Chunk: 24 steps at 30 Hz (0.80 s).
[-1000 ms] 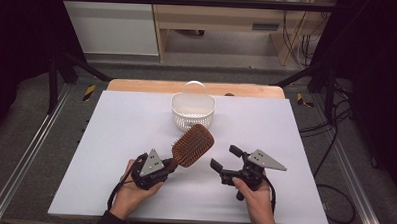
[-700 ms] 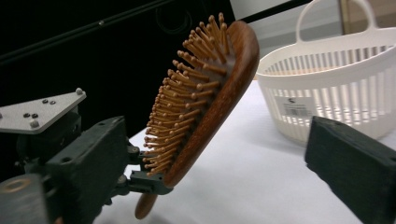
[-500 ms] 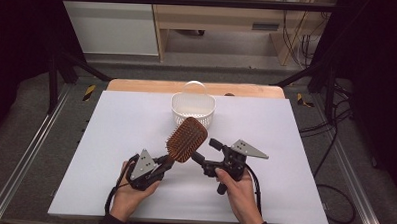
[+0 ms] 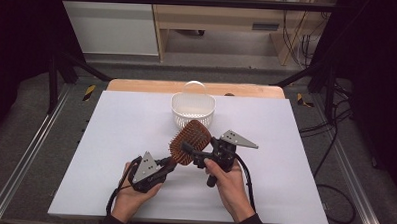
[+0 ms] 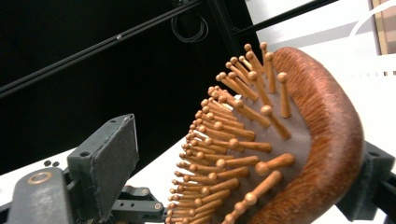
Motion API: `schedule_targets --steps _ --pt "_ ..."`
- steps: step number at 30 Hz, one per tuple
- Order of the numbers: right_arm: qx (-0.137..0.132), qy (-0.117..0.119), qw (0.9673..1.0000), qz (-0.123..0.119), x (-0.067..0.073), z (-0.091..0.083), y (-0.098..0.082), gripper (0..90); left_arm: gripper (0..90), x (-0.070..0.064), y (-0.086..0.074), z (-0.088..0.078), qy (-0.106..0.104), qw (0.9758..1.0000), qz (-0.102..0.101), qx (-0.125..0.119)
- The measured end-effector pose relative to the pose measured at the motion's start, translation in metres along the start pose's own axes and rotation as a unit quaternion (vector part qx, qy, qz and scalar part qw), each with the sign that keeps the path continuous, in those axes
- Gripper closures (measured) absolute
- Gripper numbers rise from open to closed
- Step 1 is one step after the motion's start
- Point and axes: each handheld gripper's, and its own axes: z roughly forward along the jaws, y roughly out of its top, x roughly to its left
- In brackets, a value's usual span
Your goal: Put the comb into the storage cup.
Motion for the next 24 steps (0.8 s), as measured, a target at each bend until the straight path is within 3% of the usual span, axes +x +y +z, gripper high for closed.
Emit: schedule_targets --steps 24 --pt "-0.005 0.005 0.9993 0.036 -0.0032 0.0037 0.003 40.1 72.2 0.0043 -0.0051 0.0005 -0.006 0.9998 -0.017 -0.008"
